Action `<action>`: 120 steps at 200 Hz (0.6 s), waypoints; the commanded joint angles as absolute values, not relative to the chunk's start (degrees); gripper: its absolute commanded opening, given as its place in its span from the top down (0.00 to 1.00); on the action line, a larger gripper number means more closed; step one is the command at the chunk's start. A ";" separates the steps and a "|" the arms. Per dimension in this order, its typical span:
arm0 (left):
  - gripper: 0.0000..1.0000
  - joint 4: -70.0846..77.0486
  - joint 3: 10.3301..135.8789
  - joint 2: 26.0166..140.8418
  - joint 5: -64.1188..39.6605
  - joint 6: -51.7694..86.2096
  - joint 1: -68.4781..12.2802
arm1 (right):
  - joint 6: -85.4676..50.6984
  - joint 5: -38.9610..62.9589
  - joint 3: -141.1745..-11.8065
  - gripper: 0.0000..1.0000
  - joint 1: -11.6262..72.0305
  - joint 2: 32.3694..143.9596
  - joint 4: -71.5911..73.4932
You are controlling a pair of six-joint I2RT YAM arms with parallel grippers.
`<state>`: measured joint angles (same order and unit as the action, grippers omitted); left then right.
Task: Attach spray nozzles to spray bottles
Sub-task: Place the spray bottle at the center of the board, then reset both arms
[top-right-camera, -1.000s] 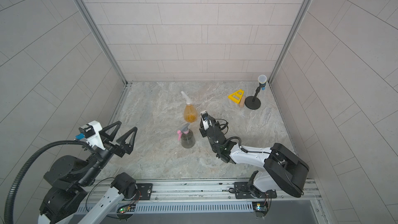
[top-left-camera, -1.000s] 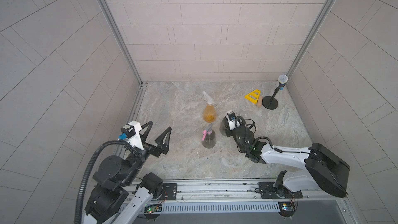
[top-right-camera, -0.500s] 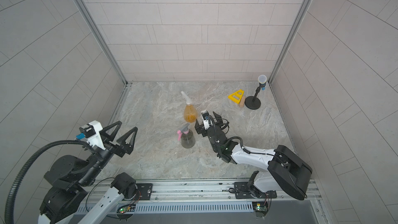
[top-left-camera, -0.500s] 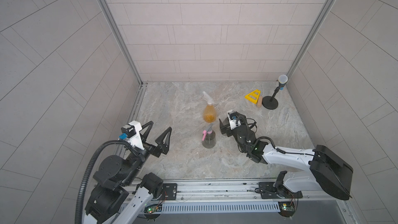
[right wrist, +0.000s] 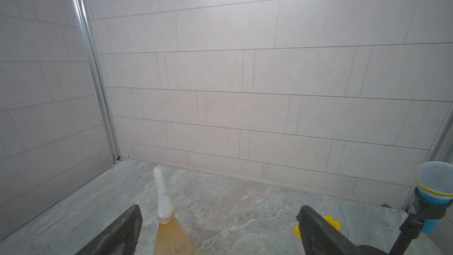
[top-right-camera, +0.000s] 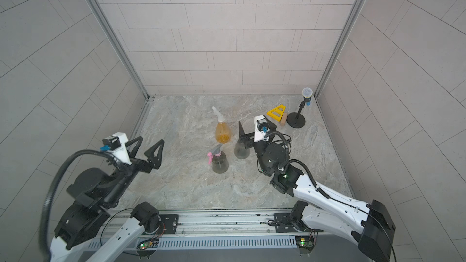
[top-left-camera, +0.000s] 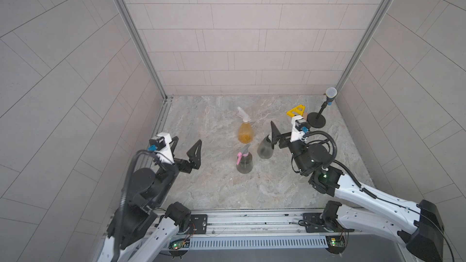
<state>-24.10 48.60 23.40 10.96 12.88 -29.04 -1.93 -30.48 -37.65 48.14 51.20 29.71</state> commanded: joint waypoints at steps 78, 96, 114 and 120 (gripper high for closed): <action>0.00 8.36 40.77 64.23 26.64 6.95 -7.54 | -9.94 -45.23 -38.24 0.00 45.63 38.36 12.51; 0.00 18.75 32.90 65.58 25.54 6.15 -5.31 | -10.14 -46.26 -39.49 0.00 45.46 38.81 10.56; 0.00 23.31 29.38 70.21 25.77 5.01 -4.64 | -9.92 -46.03 -40.07 0.00 45.35 39.39 10.27; 0.00 24.87 29.06 72.02 26.06 4.36 -4.66 | -9.84 -45.97 -40.12 0.00 45.31 39.52 10.45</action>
